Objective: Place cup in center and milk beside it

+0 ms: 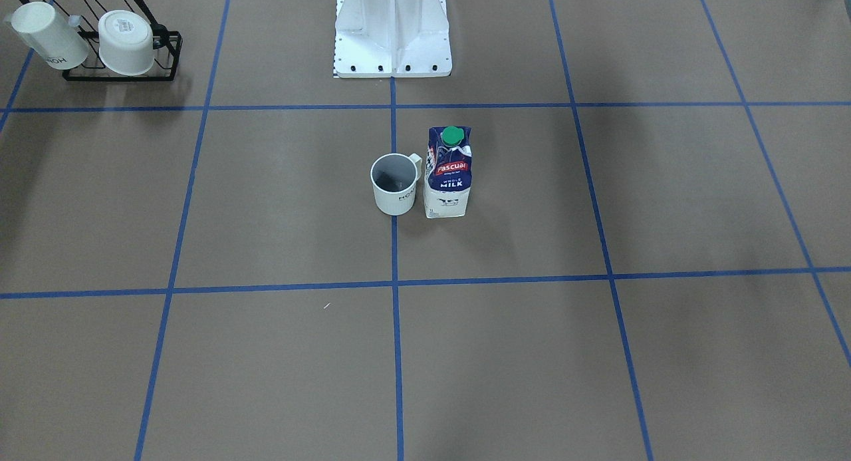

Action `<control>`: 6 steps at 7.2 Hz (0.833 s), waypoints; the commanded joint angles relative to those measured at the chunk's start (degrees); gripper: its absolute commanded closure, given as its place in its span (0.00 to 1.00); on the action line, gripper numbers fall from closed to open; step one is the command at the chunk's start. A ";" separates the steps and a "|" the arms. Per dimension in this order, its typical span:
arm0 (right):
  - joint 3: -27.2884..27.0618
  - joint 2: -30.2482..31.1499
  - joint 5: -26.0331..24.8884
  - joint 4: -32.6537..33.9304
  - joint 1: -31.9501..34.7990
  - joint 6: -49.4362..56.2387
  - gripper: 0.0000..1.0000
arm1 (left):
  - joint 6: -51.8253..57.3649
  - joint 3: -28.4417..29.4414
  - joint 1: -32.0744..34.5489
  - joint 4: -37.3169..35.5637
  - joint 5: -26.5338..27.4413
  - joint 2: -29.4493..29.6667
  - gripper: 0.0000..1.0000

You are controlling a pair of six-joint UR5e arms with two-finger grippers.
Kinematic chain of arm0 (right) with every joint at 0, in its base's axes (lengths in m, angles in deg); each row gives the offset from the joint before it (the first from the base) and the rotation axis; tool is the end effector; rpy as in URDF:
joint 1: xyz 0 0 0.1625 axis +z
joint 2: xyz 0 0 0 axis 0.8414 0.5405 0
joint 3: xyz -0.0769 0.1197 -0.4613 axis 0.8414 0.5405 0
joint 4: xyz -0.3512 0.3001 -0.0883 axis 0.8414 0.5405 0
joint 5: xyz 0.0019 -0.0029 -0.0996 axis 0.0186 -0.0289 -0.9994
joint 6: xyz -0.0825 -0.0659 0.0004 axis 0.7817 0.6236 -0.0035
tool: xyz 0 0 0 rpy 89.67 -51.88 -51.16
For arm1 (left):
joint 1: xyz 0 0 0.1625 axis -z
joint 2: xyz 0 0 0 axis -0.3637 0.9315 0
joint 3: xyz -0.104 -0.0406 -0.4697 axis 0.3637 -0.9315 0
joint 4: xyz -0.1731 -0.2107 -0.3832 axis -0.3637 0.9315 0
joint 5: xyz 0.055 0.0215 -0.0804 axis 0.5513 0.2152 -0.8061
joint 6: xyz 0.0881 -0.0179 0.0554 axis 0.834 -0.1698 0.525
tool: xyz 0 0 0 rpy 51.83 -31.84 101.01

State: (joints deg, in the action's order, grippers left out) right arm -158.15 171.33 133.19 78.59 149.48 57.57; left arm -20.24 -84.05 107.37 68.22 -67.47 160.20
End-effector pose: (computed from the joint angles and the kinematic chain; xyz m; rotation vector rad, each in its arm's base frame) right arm 0.0876 -0.4766 0.7385 0.0592 -0.6489 -0.0930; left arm -0.0306 -0.5057 0.6642 0.0754 0.7010 0.0929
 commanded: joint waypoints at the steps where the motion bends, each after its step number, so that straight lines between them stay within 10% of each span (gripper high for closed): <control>1: -1.85 0.40 -0.59 0.16 0.01 -0.43 0.00 | -0.05 0.03 0.01 -0.19 0.00 -0.08 0.01; 6: -3.35 0.49 -0.14 0.78 -0.08 -0.70 0.00 | -0.14 -0.15 -0.08 -0.19 -0.44 -1.13 0.01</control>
State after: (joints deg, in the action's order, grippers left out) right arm -161.46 171.82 133.04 79.34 149.47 56.87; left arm -20.38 -84.10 107.36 67.99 -67.82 159.41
